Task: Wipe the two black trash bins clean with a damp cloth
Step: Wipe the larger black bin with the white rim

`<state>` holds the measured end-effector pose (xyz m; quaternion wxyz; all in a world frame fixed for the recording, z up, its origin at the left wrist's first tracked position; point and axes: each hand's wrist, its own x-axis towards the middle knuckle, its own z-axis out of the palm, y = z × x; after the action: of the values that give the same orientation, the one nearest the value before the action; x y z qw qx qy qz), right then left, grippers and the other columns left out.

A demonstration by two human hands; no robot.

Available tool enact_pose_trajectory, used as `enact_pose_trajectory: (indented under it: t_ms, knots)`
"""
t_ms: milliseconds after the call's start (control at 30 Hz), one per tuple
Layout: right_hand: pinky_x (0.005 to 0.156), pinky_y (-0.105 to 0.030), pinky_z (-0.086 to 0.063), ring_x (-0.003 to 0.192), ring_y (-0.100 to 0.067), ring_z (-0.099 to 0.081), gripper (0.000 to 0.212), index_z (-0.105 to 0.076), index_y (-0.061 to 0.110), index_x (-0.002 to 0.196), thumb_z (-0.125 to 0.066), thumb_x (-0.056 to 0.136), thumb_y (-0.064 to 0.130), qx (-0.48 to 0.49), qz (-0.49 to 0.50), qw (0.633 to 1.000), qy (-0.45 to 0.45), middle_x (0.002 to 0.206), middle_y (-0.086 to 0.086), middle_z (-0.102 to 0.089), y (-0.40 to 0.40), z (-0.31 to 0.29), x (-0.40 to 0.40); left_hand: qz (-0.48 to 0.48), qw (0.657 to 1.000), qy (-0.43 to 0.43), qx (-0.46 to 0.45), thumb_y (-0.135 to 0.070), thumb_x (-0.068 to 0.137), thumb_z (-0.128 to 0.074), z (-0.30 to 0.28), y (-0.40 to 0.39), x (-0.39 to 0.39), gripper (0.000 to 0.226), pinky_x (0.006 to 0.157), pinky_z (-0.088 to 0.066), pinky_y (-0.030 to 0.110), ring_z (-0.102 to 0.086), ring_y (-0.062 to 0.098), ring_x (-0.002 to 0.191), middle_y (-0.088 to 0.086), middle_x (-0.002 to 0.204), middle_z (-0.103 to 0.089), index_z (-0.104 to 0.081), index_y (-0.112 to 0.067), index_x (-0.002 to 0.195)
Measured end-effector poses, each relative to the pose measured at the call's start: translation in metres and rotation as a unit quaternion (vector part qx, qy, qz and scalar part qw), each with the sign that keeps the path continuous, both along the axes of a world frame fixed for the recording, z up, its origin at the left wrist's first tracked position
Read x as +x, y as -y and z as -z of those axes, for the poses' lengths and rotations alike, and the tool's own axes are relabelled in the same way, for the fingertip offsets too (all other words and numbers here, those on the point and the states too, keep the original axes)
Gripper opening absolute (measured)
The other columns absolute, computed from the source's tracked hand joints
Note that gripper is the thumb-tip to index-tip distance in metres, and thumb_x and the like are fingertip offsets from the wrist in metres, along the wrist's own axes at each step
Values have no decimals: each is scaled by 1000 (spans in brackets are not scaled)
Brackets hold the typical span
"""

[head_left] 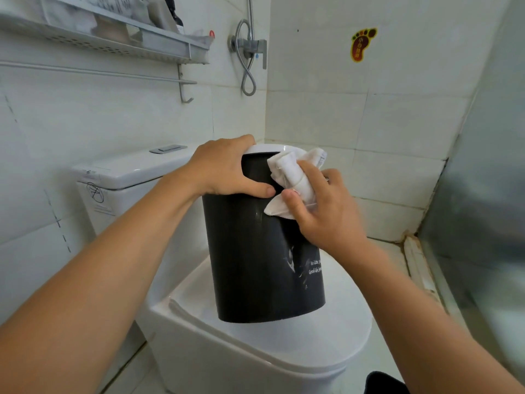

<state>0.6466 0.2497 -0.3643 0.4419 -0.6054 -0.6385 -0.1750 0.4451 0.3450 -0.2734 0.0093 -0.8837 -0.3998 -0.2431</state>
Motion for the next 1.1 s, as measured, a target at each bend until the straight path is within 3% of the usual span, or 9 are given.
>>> enact_pose_trajectory:
  t_ms: [200,333,467,533,733,833,967,1033,1100]
  knots:
    - [57,-33,-45,68,-21,-55,52,-63,27,129,-51,91,61,7,-19,1000,17,88,3,-54,7,0,2,-2,1000,11,-10,-77,64,-82,0,-2,-3,71,65,-40,36,-58,16,80,-8,86,-61,-45,-25,93]
    - [53,-30,-43,69,-26,-57,51,-66,26,128,-59,89,58,1,-50,990,130,94,2,-58,44,33,-7,1,998,41,-50,-75,62,-85,4,-11,-15,73,73,-46,41,-58,24,86,-3,90,-62,-48,-22,95]
    - [50,-31,-42,72,-27,-56,51,-66,27,129,-61,90,58,-4,-109,952,286,93,-1,-56,68,45,-8,47,996,58,-56,-68,55,-88,2,-3,-15,74,65,-38,39,-54,27,78,4,84,-61,-49,-15,90]
    - [50,-30,-43,70,-25,-56,52,-66,28,130,-58,90,61,-11,-83,959,271,93,0,-57,64,37,-3,47,996,50,-51,-67,56,-89,0,-1,-11,71,64,-36,39,-53,26,76,2,81,-59,-47,-17,85]
    - [56,-35,-53,70,-17,-58,55,-62,38,133,-53,88,69,-40,-2,996,78,94,7,-56,39,18,-9,10,998,37,-55,-72,62,-87,-1,-11,-15,70,65,-38,38,-56,23,80,0,85,-60,-48,-19,85]
    - [56,-33,-50,74,-21,-60,52,-64,32,130,-60,87,62,-46,-71,986,141,101,8,-61,56,30,-17,-1,996,47,-70,-68,66,-88,1,-16,-20,67,64,-39,38,-56,23,84,0,88,-60,-49,-18,87]
    - [53,-33,-48,72,-18,-56,49,-64,35,127,-67,86,60,-84,-157,950,257,93,10,-56,77,44,-11,-3,997,49,-68,-69,66,-87,2,-20,-21,66,63,-38,37,-54,20,80,0,87,-59,-48,-19,84]
    - [52,-32,-48,72,-19,-59,50,-64,37,130,-64,85,61,-80,-124,957,250,95,10,-58,71,40,-7,-1,998,36,-59,-70,67,-87,0,-20,-18,68,63,-35,38,-52,21,77,1,84,-57,-45,-18,82]
    - [56,-33,-51,73,-22,-62,51,-64,40,130,-60,85,64,-67,-78,980,171,95,9,-59,59,30,-7,-3,998,25,-55,-71,67,-86,-2,-19,-15,70,63,-34,39,-50,22,75,2,82,-56,-44,-17,82]
